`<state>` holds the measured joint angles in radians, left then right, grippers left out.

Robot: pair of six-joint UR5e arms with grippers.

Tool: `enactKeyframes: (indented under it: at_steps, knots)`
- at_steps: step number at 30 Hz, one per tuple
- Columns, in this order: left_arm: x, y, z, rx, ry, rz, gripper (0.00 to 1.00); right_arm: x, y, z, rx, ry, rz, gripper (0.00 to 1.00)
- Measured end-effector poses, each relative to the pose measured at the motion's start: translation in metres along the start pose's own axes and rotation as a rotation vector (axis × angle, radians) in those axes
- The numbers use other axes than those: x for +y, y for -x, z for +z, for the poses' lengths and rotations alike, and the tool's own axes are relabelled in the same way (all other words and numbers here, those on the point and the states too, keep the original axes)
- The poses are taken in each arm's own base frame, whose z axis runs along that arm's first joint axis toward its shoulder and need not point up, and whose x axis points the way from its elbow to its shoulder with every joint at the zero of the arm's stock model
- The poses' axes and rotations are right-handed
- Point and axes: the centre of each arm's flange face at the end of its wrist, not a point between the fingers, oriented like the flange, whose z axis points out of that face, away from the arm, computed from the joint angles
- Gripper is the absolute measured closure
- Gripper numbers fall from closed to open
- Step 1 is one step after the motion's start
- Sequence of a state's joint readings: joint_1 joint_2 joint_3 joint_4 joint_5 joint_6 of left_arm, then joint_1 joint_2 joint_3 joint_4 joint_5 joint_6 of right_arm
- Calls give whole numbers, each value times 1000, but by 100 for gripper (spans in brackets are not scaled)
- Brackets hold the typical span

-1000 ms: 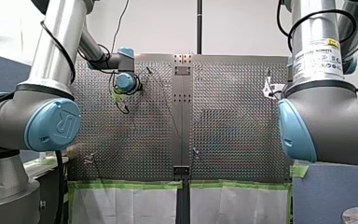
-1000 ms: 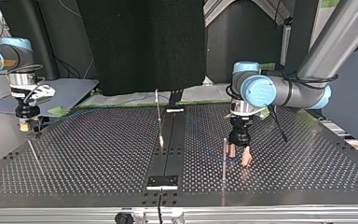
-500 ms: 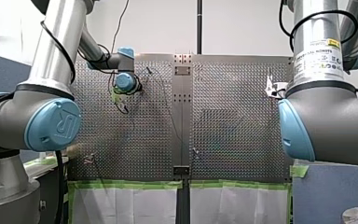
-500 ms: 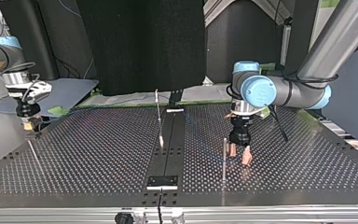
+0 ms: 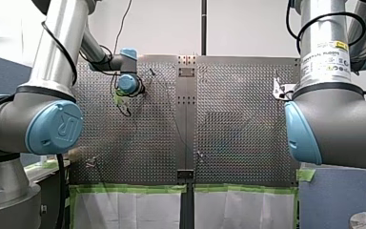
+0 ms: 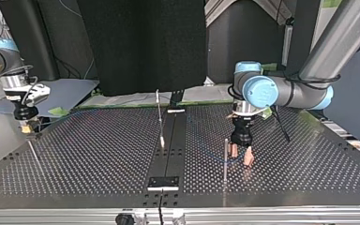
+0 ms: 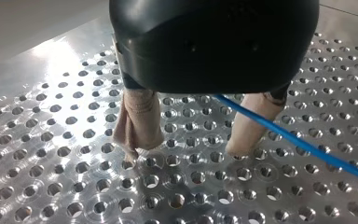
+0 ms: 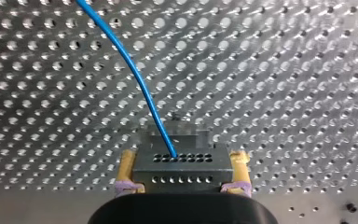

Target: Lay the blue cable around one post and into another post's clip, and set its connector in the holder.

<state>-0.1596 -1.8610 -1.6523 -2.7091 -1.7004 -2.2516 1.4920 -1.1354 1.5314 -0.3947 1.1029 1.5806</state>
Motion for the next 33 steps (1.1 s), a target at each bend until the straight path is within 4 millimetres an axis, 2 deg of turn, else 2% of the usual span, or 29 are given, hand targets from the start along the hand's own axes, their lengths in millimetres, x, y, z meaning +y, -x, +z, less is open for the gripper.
enactKeyframes:
  at_steps: [3, 16, 33]
  knots:
    - [0, 0, 0, 0, 0, 0, 0, 2, -2, 3, 6, 1, -4, 100]
    - [0, 0, 0, 0, 0, 0, 0, 7, 22, 18, -18, -2, -7, 100]
    - [2, 1, 0, 1, 4, 2, 0, 9, 17, 23, 1, -4, -25, 100]
